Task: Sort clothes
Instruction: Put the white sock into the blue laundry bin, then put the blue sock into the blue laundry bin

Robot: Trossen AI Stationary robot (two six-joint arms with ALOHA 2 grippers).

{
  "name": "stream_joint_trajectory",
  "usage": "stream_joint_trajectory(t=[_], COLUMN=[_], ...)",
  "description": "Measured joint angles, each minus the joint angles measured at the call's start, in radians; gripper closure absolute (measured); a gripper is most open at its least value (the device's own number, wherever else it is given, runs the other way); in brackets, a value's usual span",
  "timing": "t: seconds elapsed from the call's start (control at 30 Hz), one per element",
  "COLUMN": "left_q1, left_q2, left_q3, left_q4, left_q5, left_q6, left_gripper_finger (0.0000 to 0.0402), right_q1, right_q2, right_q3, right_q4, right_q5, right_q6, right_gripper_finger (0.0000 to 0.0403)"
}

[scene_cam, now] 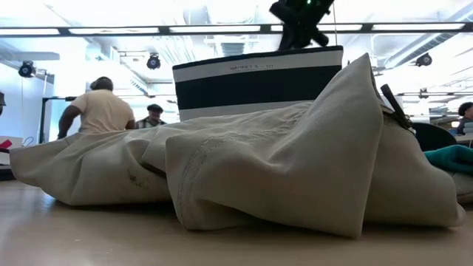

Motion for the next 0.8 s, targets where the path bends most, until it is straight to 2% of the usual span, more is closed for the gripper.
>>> stream_joint_trajectory(t=[0.23,0.33,0.4,0.57,0.8], left_q1=[-0.009,-0.009,-0.009,-0.014,-0.064], left_q2=[0.005,0.013,0.022,0.088,0.238], left_q3=[0.0,-0.003,-0.005,-0.005,-0.005], left_q4=[0.0,0.0,0.0,0.0,0.078], left_q5=[0.001,0.009,0.053,0.198,0.325], left_q6=[-0.002,0.01,0.018,0.028,0.109], left_gripper_finger=[0.018,0.0173,0.0171,0.0182,0.0213], right_q1=[-0.002,-0.002,-0.002,0.012,0.046], right_q2=[0.01,-0.015,-0.035,-0.105,-0.213], right_q3=[0.035,0.088,0.146,0.29,0.411], right_q4=[-0.049,-0.069,-0.1,-0.198,-0.325], right_q5=[-0.01,-0.008,-0.007,-0.004,0.002], right_q6=[0.027,0.007,-0.006,-0.045,-0.049], right_gripper_finger=[0.0169,0.013,0.0114,0.0108,0.0158])
